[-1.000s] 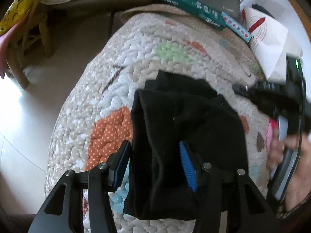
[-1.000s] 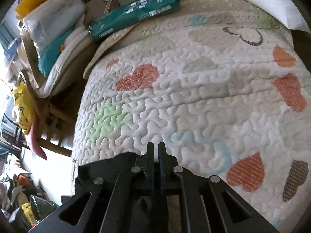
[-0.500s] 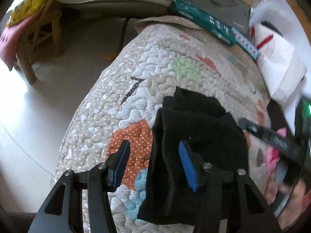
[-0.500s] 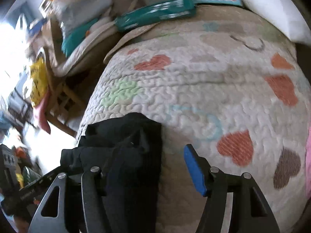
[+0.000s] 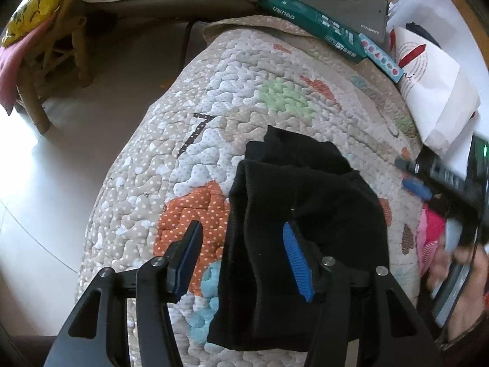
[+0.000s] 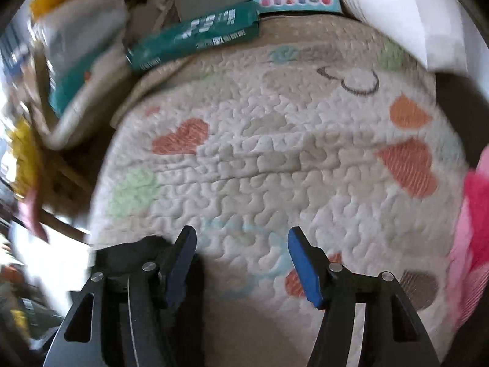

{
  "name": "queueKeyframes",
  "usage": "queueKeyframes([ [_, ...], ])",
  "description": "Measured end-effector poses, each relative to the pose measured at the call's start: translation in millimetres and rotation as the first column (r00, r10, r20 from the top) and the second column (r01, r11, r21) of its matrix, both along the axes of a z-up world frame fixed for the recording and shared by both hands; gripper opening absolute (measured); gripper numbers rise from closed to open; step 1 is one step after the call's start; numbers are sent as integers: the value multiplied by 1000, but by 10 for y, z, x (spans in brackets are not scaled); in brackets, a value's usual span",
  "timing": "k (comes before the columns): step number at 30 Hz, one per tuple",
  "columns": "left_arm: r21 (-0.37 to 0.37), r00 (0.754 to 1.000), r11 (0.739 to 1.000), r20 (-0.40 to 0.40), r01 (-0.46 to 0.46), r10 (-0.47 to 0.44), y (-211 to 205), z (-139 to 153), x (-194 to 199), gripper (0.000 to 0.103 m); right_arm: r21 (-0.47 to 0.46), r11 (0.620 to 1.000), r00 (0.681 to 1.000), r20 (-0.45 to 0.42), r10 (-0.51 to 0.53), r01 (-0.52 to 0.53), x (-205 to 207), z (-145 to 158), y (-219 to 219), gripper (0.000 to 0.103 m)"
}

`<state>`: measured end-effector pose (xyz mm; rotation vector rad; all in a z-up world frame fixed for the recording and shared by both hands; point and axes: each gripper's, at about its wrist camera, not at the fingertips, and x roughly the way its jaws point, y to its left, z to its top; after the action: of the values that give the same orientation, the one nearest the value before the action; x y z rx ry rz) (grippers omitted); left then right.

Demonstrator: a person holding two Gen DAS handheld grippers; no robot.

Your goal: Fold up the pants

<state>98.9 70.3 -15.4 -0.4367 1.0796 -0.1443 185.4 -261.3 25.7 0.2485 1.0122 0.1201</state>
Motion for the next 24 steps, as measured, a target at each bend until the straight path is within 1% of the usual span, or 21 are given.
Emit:
queueKeyframes([
  [2, -25, 1000, 1000, 13, -4, 4, 25, 18, -20, 54, 52, 998, 1000, -15, 25, -24, -122, -43, 0, 68],
  [4, -72, 999, 997, 45, -10, 14, 74, 57, -53, 54, 101, 994, 998, -30, 51, -48, -281, -138, 5, 68],
  [5, -93, 998, 996, 66, -12, 18, 98, 87, -75, 55, 125, 991, 998, -37, 58, -53, -351, -192, 24, 68],
  [6, -120, 994, 993, 105, -14, 27, 132, 148, -114, 56, 160, 986, 997, -45, 63, -55, -442, -263, 29, 68],
  [8, -150, 986, 989, 164, -6, 31, 168, 245, -172, 68, 212, 976, 996, -56, 68, -55, -572, -371, 41, 69],
  [9, -161, 983, 987, 180, -1, 30, 170, 274, -180, 71, 233, 971, 996, -60, 69, -53, -622, -426, 59, 70],
  [10, -175, 983, 985, 184, 9, 23, 166, 276, -178, 76, 253, 966, 997, -53, 60, -45, -676, -470, 60, 71],
  [11, -195, 985, 980, 174, 22, 13, 153, 254, -156, 78, 270, 962, 998, -46, 50, -36, -714, -499, 53, 73],
  [13, -235, 994, 971, 108, 37, -11, 119, 123, -75, 78, 315, 949, 999, -41, 26, -12, -786, -553, 25, 75],
  [16, -263, 1000, 964, -2, 23, -25, 86, -128, 19, 78, 376, 926, 999, -54, 4, 17, -817, -605, -35, 75],
  [18, -315, 997, 949, -74, -1, -23, 93, -313, 85, 78, 394, 919, 999, -53, 4, 17, -835, -607, -54, 75],
  [19, -323, 996, 946, -88, -9, -20, 98, -353, 98, 78, 395, 919, 999, -48, 9, 10, -846, -597, -57, 75],
  [20, -321, 997, 947, -82, -12, -15, 89, -361, 104, 78, 393, 919, 999, -44, 15, 3, -855, -589, -47, 75],
  [24, -238, 998, 970, -40, 44, -55, -87, -298, 127, 79, 407, 913, 999, -35, 31, -14, -875, -586, -26, 75],
])
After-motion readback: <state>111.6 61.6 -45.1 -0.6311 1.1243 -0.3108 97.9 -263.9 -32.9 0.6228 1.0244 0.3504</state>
